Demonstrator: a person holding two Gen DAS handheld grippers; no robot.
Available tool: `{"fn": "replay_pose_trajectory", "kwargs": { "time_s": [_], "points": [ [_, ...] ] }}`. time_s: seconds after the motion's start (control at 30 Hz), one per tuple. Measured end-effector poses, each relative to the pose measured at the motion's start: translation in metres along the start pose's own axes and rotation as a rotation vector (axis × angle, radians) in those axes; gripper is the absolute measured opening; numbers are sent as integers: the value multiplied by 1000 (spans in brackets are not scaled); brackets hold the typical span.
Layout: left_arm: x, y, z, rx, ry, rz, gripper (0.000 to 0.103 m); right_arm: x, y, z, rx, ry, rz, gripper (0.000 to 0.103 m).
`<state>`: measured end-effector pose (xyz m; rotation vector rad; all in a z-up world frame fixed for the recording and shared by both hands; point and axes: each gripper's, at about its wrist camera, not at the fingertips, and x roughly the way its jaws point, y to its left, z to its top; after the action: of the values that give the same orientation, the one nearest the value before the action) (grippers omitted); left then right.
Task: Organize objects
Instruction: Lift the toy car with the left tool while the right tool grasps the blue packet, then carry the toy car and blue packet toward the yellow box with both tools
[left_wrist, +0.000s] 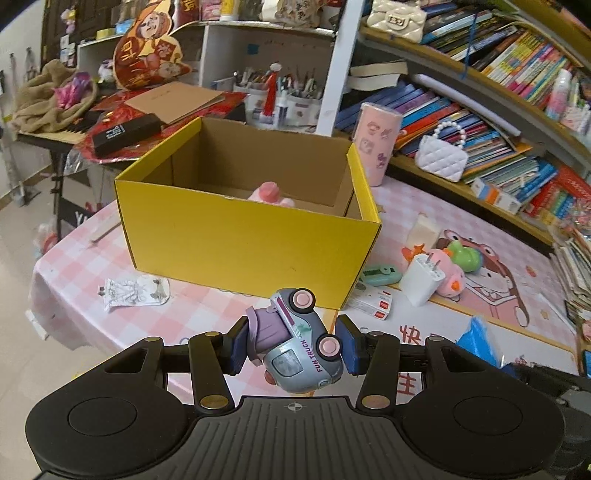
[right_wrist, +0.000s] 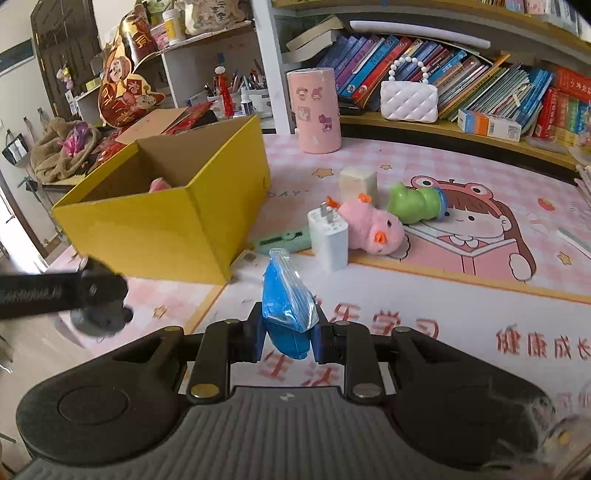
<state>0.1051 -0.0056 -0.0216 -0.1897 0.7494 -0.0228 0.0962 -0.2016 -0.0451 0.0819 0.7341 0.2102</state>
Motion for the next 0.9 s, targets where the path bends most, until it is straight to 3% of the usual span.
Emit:
{"fn": "replay_pose_trajectory", "kwargs": {
  "time_s": [0.33,0.9],
  "points": [
    [-27,39,-11,14,-11,-89,47,-26,52,-25,-3,0,-59,23],
    [-72,119,-26,4,-44,-93,47,-49,142,-55,-28,-31,-55,23]
  ]
}}
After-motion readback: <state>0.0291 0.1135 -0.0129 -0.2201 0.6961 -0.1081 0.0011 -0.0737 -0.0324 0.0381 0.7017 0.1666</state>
